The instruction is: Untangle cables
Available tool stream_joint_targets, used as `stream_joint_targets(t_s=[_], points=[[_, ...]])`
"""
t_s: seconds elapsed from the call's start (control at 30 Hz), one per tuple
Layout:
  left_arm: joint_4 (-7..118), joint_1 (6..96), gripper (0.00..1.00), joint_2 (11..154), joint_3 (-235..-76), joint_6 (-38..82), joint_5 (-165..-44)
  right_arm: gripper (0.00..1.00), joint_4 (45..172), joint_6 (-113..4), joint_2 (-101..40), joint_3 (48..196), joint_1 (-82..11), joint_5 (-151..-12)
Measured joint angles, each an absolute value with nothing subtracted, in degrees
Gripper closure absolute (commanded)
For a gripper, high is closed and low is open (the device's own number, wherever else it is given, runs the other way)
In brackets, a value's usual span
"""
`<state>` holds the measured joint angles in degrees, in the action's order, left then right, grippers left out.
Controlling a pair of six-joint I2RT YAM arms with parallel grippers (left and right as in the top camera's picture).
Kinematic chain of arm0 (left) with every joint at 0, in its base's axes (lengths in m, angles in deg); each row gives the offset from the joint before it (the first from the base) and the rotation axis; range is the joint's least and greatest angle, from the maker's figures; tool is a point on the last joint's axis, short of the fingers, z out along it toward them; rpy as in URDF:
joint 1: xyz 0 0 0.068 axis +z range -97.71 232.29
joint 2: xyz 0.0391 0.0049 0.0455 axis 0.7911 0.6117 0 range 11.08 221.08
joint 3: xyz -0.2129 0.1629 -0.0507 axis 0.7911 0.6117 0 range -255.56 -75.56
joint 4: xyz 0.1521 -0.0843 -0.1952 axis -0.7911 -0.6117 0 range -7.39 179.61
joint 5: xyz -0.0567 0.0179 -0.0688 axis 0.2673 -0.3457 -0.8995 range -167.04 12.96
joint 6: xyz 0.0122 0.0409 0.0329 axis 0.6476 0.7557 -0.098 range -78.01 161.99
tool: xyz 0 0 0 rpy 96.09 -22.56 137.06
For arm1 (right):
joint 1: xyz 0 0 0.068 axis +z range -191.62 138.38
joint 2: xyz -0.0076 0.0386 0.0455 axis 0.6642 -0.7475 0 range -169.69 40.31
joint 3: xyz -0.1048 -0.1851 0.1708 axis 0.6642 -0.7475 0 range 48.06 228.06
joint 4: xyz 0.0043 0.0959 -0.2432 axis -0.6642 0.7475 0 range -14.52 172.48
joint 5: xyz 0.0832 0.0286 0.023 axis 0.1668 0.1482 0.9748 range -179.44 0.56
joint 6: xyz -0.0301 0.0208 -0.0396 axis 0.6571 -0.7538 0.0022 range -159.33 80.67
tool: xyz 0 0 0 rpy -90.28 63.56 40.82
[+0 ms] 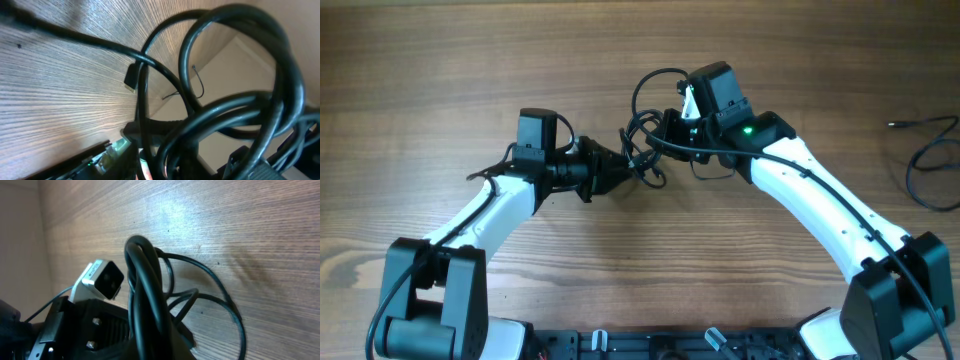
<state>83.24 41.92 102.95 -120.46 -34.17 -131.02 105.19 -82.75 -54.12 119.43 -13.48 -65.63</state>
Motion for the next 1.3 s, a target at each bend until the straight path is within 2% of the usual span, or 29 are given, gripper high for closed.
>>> stream_joint_targets(t_s=[0.03,0.3,0.53,0.57,0.63,0.77,1.0,1.1,1.23,1.3], points=[[83.5,41.9,0.96,102.95,-120.51,-33.6,-130.71,0.96,105.37,-80.1,-54.19,119.37,-13.42,-65.78],[81.27,41.53,0.96,102.95,-120.64,-19.13,-127.91,0.96,110.04,-68.8,-54.21,119.32,-12.17,-73.91],[69.45,40.76,0.96,102.89,-122.82,-6.11,-126.03,0.96,117.08,-65.7,-54.84,118.86,-11.19,-84.42],[66.8,41.85,0.96,102.82,-123.02,-3.66,-124.28,0.96,118.0,-64.8,-54.95,118.84,-11.95,-88.77],[61.8,50.31,0.96,103.09,-120.99,0.8,-118.32,0.96,119.01,-61.15,-54.93,118.84,-22.95,-100.45],[56.86,57.83,0.96,103.09,-120.92,7.99,-117.57,0.96,120.05,-58.55,-54.93,118.84,-29.02,-101.12],[55.17,64.34,0.96,103.09,-120.92,14.07,-115.83,0.96,119.99,-51.01,-54.93,118.84,-30.59,-80.82],[53.27,67.51,0.96,103.09,-120.88,14.85,-114.34,0.96,120.32,-50.47,-54.93,118.69,-30.53,-86.81],[50.3,74.75,0.96,103.09,-120.81,15.38,-116.04,0.96,118.94,-57.42,-54.93,114.65,-30.46,-101.1],[49.14,78.59,0.96,103.09,-120.66,15.53,-117.49,0.96,114.96,-59.86,-54.95,111.48,-30.7,-102.13]])
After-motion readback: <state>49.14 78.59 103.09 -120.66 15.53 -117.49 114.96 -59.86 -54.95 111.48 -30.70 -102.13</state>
